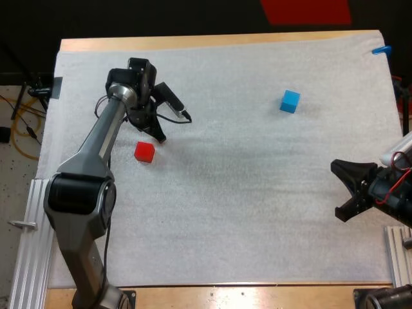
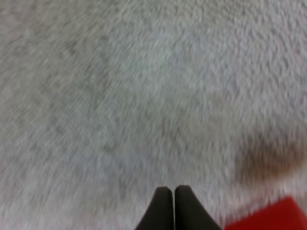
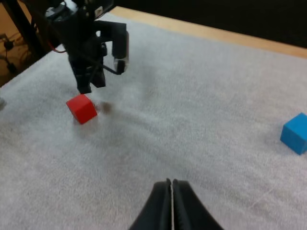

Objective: Stack red cube on blue cube

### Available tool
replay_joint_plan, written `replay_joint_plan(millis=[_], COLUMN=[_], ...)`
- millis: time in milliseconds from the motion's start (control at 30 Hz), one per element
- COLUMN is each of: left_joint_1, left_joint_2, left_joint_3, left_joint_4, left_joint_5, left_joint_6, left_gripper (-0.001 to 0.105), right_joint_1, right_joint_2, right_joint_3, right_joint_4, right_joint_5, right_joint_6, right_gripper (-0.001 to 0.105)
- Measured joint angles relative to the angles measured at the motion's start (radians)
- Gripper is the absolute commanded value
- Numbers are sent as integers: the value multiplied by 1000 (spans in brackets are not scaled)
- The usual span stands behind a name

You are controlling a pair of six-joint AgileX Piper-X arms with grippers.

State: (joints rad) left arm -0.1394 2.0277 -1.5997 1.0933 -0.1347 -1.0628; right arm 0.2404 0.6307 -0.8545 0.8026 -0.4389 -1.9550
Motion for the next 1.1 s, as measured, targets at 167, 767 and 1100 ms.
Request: replay_joint_plan(millis=[167, 767, 1100], left_joint_1=[0, 11, -61], left_joint_2=[-23, -23, -50], left_joint_3=[60, 135, 202], left_joint_4=[-24, 13, 51], left_joint_5=[-135, -56, 8], left_joint_6=[-54, -321, -344], left_gripper=[0, 0, 0], right_joint_1=[0, 0, 0], right_joint_2=[0, -9, -9], right_joint_3=[0, 0, 0], right_joint_4=[-28, -62, -88], right_joint_5=[0, -22, -22], right_joint_6=[3, 7, 7], right_gripper=[0, 0, 0])
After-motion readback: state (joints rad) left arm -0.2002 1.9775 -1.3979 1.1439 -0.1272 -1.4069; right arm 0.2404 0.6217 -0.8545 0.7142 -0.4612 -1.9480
